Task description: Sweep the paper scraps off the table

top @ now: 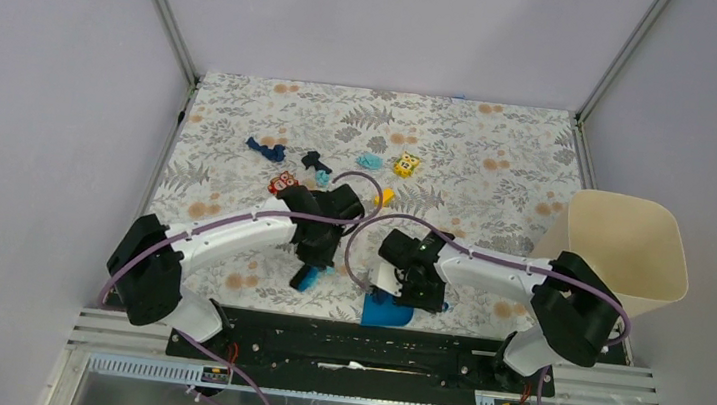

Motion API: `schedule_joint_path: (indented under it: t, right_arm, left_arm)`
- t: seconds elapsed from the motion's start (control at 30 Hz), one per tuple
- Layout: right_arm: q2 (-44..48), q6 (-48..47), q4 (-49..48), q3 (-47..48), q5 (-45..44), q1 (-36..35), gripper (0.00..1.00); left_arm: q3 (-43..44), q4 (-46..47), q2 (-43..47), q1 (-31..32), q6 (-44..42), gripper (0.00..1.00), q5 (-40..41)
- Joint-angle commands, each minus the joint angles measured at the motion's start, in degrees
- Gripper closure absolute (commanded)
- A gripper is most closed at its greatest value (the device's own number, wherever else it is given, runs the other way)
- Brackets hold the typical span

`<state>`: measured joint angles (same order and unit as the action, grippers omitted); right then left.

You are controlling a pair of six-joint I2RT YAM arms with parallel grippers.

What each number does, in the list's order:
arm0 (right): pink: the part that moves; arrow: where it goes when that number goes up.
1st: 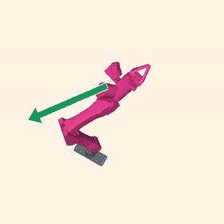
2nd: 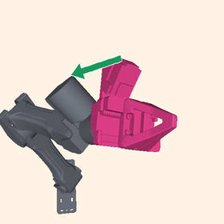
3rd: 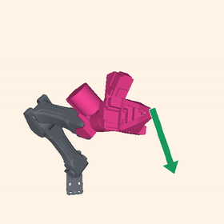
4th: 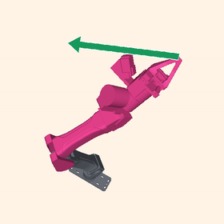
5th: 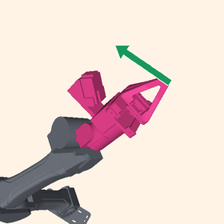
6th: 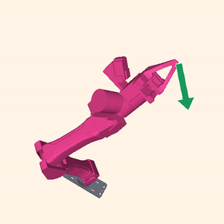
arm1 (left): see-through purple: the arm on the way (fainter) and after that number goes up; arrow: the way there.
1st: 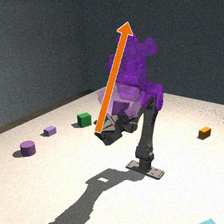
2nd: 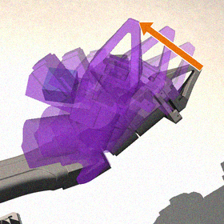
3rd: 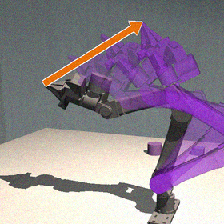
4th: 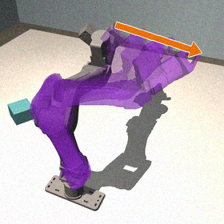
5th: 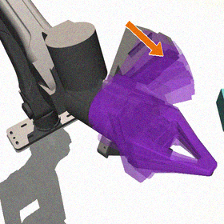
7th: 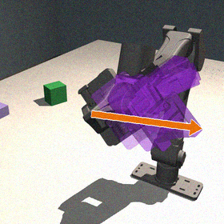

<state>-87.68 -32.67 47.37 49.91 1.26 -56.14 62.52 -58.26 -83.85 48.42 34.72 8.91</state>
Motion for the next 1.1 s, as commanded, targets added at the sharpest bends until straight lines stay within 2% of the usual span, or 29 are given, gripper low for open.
schedule_joint_path:
  t: [0.0,0.27,0.43,0.77,0.9,1.07]
  right_arm:
    - [-1.9,0.5,0.4,2.6,1.5,-0.5,1.0]
    - [-2.0,0.9,-0.4,2.2,2.9,-0.5,1.0]
    - [-0.1,1.2,-1.3,0.4,2.1,-0.5,1.0]
    - [6.2,2.7,-1.3,-4.5,-1.0,0.7,1.0]
    - [9.5,2.2,0.2,-5.9,0.3,4.9,1.0]
    - [16.3,-0.1,3.0,-7.3,0.9,11.4,1.0]
  left_arm:
    - [0.1,15.5,-2.4,5.3,3.0,1.0,-20.0]
    - [-0.8,31.3,-2.0,8.1,10.6,1.0,-29.4]
    - [-1.7,36.5,1.0,8.1,14.1,1.0,-34.5]
    - [3.6,24.9,8.4,8.1,11.6,1.0,-28.2]
    - [7.3,19.1,10.1,8.0,9.5,1.0,-25.4]
    - [14.8,10.1,9.4,7.4,4.5,1.0,-16.2]
